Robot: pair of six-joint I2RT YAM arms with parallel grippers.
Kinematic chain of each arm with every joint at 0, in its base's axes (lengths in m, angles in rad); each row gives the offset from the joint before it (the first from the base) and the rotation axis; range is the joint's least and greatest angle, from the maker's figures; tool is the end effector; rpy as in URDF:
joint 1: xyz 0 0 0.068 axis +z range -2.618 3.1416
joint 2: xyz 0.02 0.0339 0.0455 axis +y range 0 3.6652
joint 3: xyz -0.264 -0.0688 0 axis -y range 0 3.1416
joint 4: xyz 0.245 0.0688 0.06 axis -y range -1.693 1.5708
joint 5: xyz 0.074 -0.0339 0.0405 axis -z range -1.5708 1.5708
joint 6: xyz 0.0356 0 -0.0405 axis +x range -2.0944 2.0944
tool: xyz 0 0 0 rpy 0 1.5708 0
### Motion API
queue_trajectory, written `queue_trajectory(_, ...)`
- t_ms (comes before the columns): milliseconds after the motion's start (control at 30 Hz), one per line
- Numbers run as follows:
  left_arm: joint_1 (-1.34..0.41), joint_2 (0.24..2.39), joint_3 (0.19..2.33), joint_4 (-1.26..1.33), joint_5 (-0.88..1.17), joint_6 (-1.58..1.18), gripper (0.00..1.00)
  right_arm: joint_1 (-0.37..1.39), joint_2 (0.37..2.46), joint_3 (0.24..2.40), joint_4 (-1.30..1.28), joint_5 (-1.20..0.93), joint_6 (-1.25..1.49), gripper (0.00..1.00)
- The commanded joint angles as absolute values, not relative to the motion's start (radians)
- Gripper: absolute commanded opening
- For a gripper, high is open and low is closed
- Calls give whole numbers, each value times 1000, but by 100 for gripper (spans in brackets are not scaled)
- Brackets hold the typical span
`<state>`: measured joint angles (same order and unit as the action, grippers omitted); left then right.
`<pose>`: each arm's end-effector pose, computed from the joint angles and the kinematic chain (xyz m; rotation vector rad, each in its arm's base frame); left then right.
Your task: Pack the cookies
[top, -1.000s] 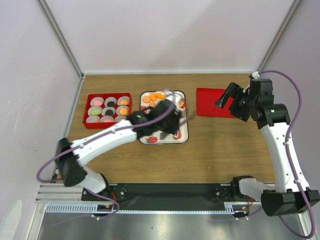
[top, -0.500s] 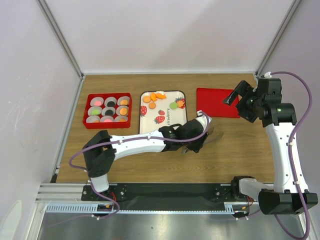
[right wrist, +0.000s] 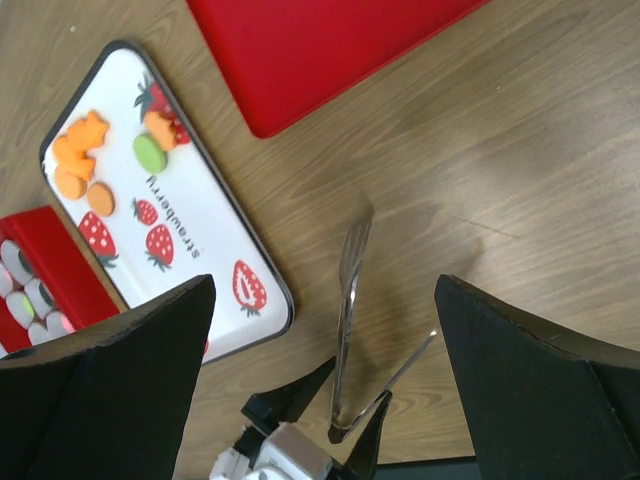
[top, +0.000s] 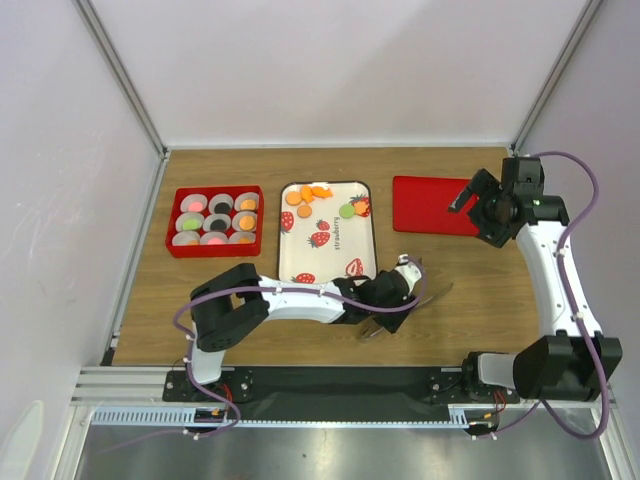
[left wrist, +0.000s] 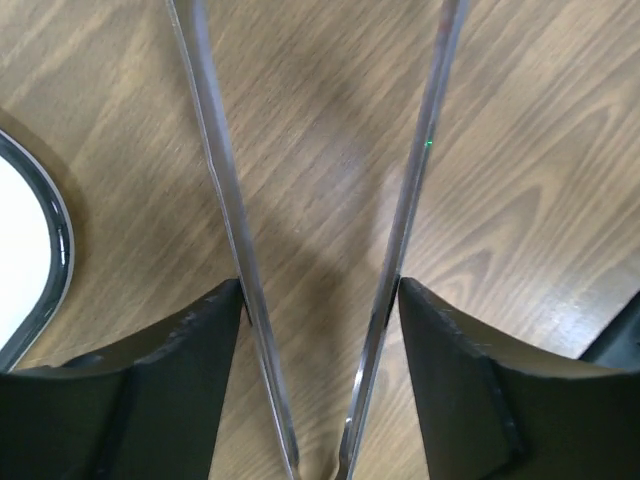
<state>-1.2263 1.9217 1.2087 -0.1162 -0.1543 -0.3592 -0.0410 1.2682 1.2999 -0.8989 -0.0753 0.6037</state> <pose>0.1433 -0.3832 0.1660 0.9667 2.2643 -0.5480 0.2550 -0.0078 0.3497 0.7484 2.3483 0.3403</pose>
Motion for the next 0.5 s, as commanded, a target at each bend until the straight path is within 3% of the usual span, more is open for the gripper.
queue_trajectory(0, -1233, 1919, 1198, -15, -179, -350, 70, -57, 1310, 1302, -819, -43, 620, 100)
queue_trajectory(267, -1232, 1796, 1258, -46, -181, -261, 86, -115, 1453, 1353, -784, -29, 620, 100)
queue_trajectory(467, -1192, 1628, 1321, -144, -161, -244, 87, -199, 1610, 1436, -744, -6, 583, 100)
